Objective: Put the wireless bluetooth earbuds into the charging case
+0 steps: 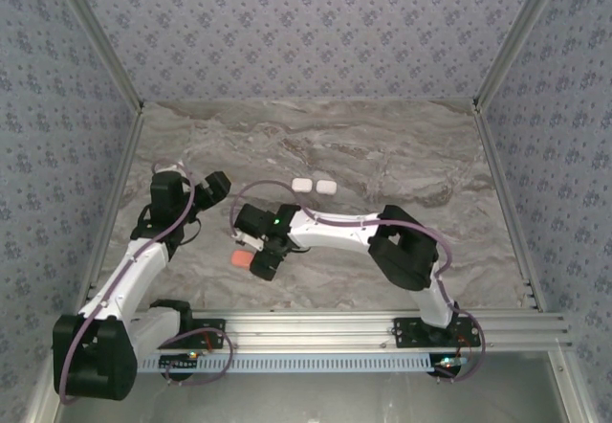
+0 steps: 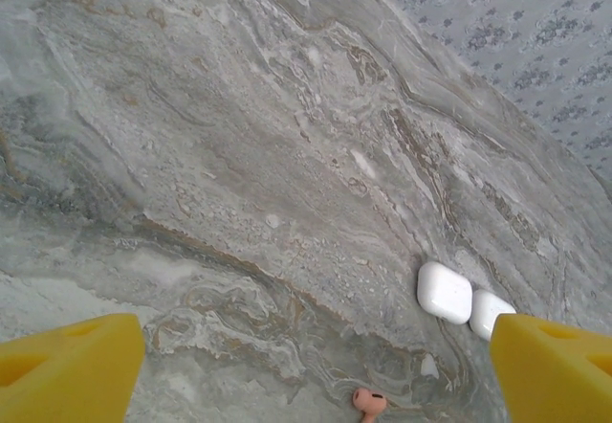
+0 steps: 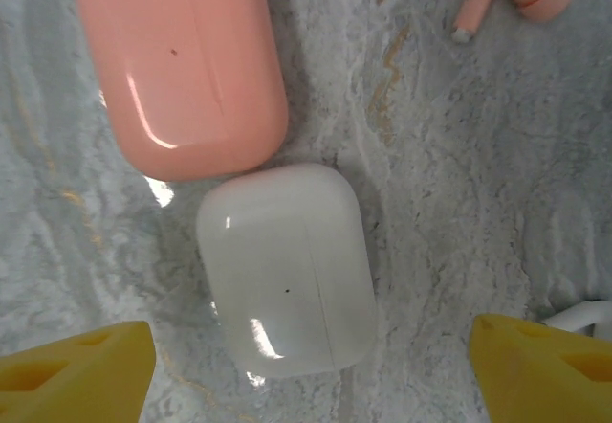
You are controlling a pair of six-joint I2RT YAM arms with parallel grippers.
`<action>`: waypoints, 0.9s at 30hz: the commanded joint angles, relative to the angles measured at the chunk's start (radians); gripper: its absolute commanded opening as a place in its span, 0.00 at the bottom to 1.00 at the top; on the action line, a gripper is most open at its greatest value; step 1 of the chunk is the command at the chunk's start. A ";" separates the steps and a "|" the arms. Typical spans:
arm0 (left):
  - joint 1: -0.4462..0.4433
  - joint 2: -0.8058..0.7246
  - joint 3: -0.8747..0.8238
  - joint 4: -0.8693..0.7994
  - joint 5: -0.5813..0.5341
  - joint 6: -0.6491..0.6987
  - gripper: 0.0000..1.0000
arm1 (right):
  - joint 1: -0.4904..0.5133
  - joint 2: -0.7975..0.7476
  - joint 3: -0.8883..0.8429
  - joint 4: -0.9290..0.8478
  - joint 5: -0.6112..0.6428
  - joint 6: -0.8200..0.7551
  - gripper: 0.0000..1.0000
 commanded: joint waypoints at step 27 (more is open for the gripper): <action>0.006 0.026 0.084 0.017 0.206 0.024 0.85 | -0.053 -0.199 -0.157 0.140 0.109 0.012 0.42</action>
